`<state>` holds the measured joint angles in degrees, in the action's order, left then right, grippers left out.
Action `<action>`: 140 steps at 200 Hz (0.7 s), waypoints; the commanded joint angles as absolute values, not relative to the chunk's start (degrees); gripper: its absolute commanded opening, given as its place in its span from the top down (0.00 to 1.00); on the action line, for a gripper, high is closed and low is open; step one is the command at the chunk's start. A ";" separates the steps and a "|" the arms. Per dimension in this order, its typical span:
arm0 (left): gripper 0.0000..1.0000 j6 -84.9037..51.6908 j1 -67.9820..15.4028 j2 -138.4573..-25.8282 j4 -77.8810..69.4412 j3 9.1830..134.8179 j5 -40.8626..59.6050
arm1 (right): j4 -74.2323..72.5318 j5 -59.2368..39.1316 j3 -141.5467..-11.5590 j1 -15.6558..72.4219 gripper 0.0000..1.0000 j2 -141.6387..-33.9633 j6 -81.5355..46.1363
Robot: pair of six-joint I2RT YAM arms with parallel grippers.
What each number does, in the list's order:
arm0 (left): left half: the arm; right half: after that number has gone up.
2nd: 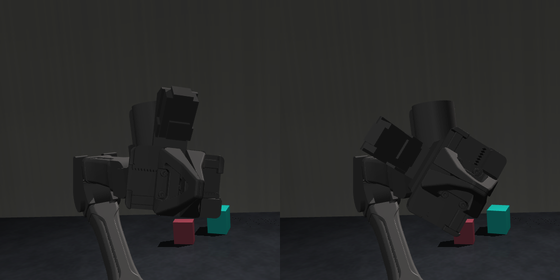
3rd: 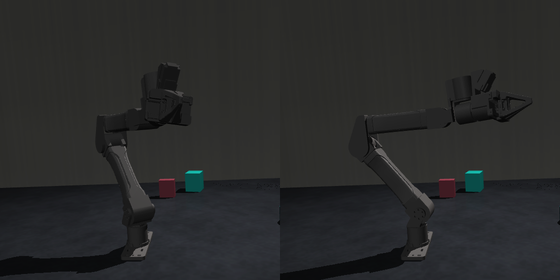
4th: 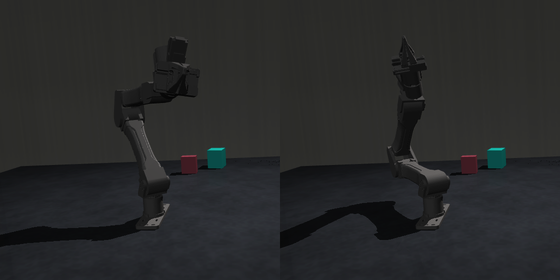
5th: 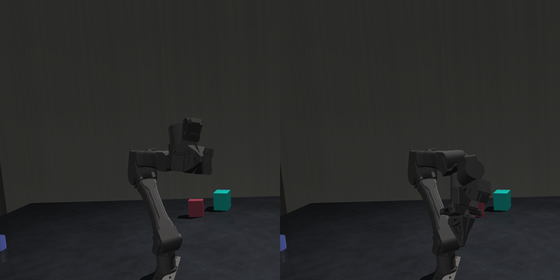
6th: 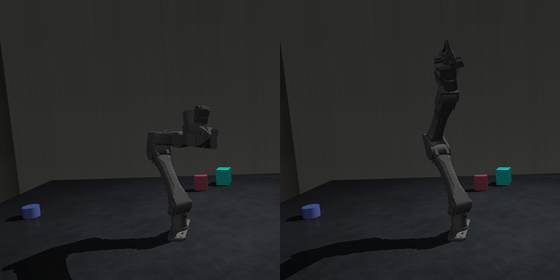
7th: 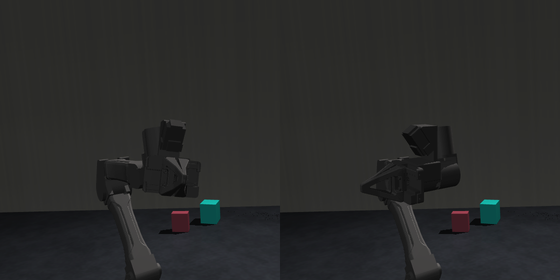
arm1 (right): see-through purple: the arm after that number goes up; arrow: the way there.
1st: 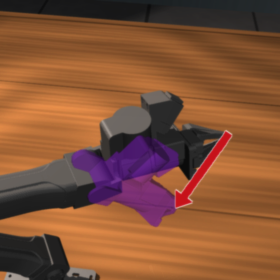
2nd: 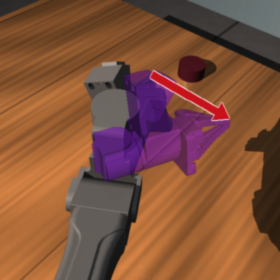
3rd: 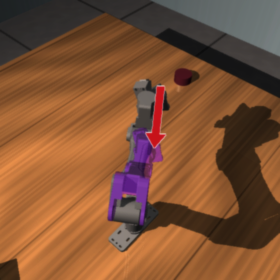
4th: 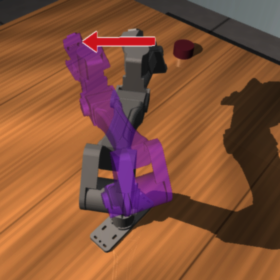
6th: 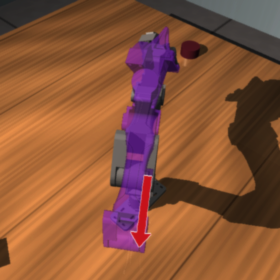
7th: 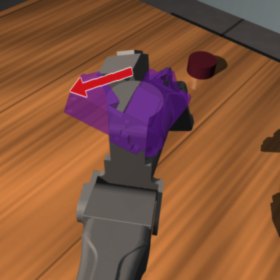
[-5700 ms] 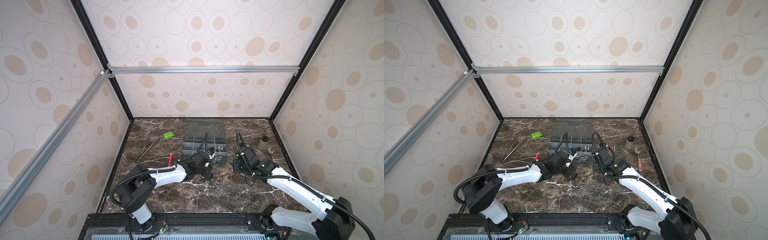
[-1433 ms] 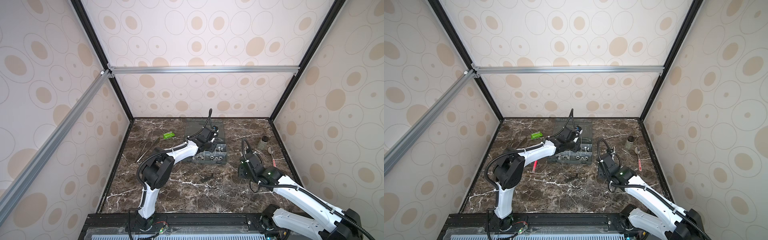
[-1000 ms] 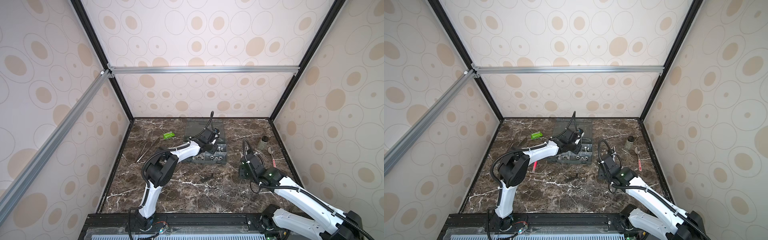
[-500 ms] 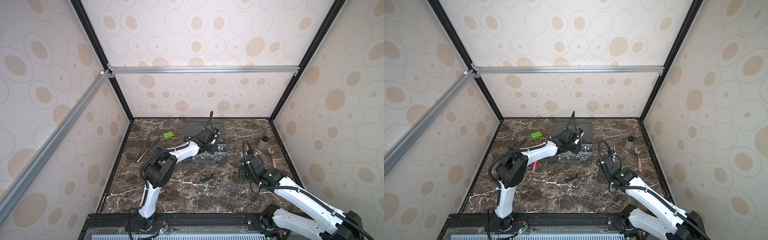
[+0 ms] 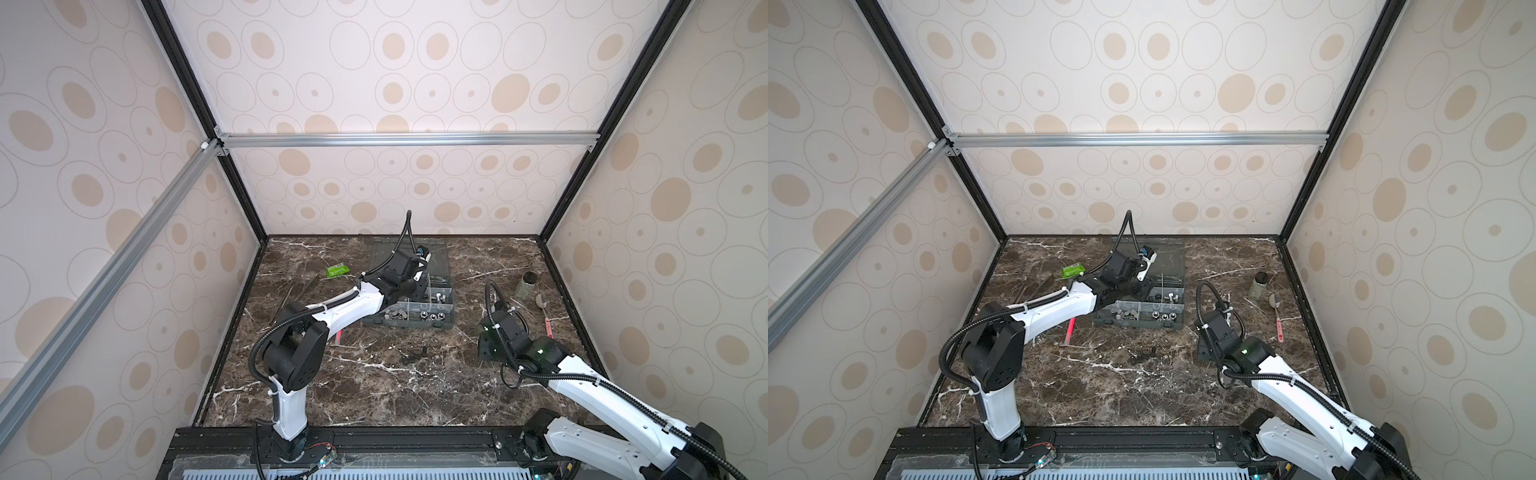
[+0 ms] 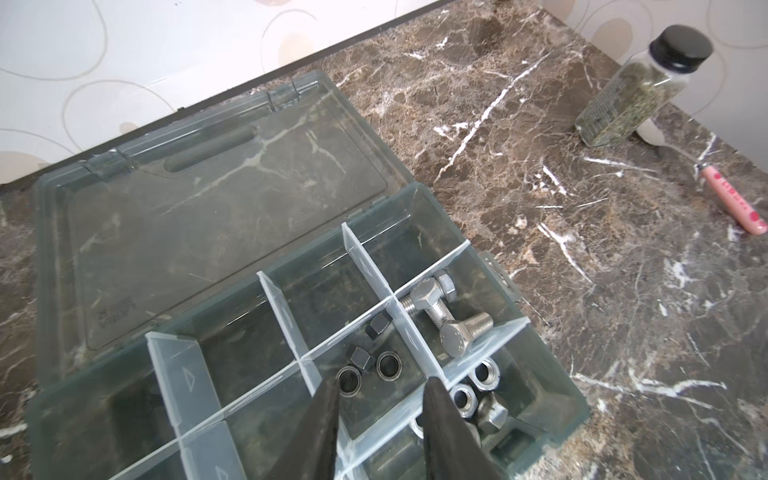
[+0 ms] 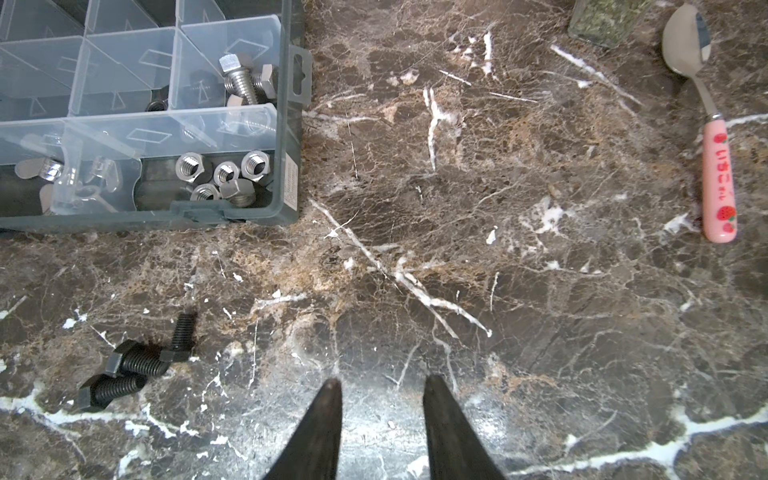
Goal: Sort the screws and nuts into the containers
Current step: 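Withdraw the left gripper from the box while the right gripper lowers to the black bolts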
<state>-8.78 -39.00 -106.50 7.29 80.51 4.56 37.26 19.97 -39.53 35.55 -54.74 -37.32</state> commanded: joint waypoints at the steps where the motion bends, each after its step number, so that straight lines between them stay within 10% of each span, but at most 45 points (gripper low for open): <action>1: 0.65 -9.49 -38.37 -103.55 5.60 78.94 3.85 | 37.63 20.70 -38.77 35.32 0.64 -54.37 -38.50; 140: 0.65 -13.06 -36.87 -86.16 -5.03 57.89 1.19 | 33.90 14.79 -40.81 35.47 0.65 -62.50 -38.58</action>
